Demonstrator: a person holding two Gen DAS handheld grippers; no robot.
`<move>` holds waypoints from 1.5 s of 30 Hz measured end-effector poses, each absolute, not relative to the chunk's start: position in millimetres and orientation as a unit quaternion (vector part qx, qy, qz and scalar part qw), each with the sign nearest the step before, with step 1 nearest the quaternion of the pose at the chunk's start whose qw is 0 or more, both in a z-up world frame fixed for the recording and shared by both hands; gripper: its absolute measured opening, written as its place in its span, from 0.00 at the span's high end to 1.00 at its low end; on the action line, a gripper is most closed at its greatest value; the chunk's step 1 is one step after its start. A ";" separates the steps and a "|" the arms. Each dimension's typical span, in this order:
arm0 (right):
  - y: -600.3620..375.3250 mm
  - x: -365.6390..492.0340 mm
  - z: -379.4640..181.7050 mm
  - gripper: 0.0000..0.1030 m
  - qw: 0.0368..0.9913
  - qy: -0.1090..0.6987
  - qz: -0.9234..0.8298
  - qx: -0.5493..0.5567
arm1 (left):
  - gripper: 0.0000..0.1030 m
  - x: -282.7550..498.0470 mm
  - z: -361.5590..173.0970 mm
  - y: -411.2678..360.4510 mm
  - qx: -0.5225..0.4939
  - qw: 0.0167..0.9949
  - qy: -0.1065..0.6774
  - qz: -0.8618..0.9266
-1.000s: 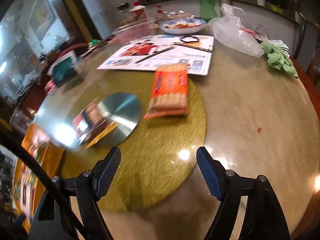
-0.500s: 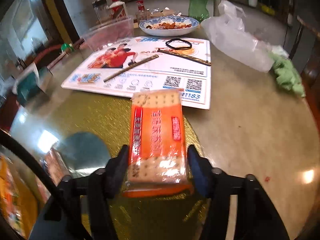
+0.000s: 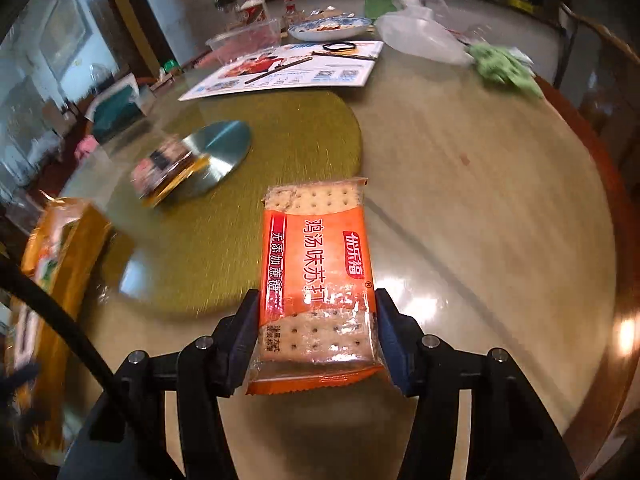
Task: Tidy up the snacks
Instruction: 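Grasp the orange soda-cracker pack with the right gripper and lift it, then grasp the clear cracker pack on the lazy-susan with the left gripper and lift it, then carry the clear cracker pack and orange pack over the tray with both grippers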
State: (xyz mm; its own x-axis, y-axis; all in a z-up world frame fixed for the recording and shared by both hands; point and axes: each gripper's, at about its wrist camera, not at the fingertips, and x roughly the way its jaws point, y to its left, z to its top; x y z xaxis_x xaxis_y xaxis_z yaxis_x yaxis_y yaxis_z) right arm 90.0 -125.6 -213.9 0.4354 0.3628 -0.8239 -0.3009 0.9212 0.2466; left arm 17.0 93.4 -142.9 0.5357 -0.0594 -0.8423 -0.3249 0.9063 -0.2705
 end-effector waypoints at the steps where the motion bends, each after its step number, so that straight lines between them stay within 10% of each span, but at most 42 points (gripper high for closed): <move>1: -131.5 79.3 -213.7 0.46 0.849 0.492 0.190 0.039 | 0.08 31.8 -143.7 95.7 -0.207 0.851 0.475 0.087; 23: -143.0 35.1 -219.6 0.46 0.887 0.435 0.154 0.025 | 0.08 237.9 -190.2 140.7 -0.211 0.757 0.556 0.270; 33: -154.1 35.0 -221.6 0.46 0.884 0.431 0.170 0.066 | 0.31 153.4 -190.3 87.9 -0.067 0.818 0.556 0.128; 42: -156.6 33.3 -221.7 0.46 0.882 0.428 0.179 0.075 | 0.31 -28.0 -192.3 28.7 0.015 0.839 0.544 -0.007; 45: -154.7 33.4 -221.4 0.46 0.882 0.428 0.182 0.072 | 0.15 -59.6 -195.5 26.9 0.011 0.837 0.547 0.001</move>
State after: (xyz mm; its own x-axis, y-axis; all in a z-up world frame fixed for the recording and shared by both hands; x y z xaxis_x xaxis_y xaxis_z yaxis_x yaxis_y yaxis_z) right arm 33.4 -154.7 -221.4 0.5667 0.3829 -0.7296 -0.2602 0.9233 0.2825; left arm -59.6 26.9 -195.5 0.4023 0.0148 -0.9154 0.0102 0.9997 0.0207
